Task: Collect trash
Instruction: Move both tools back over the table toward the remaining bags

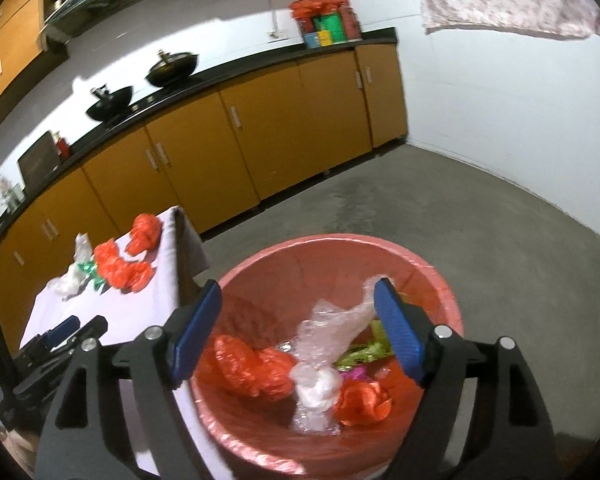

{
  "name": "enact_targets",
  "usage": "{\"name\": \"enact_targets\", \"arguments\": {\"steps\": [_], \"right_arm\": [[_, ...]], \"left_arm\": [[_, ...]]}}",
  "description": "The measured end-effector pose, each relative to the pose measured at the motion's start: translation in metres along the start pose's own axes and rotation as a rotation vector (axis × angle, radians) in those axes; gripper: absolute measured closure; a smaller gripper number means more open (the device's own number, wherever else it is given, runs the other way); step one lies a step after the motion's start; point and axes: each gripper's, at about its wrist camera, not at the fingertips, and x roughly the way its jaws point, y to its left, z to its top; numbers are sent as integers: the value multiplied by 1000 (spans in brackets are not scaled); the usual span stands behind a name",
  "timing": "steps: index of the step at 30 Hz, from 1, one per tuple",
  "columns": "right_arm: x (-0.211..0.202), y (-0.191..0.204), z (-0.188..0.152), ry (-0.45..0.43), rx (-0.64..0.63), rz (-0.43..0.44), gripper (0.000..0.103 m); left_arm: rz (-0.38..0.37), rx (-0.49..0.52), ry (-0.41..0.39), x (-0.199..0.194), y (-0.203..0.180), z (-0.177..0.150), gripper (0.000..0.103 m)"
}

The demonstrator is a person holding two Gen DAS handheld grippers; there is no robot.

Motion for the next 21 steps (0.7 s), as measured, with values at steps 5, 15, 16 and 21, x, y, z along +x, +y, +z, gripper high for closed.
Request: {"name": "enact_targets", "arguments": {"steps": [5, 15, 16, 21], "right_arm": [[4, 33, -5, 19, -68, 50, 12], [33, 106, -19, 111, -159, 144, 7], [37, 115, -21, 116, -174, 152, 7], [56, 163, -29, 111, -282, 195, 7]], "left_arm": [[90, -50, -6, -11, 50, -6, 15], [268, -117, -30, -29, 135, -12, 5], [285, -126, -29, -30, 145, -12, 5], [340, -152, -27, -28, 178, -13, 4]]}}
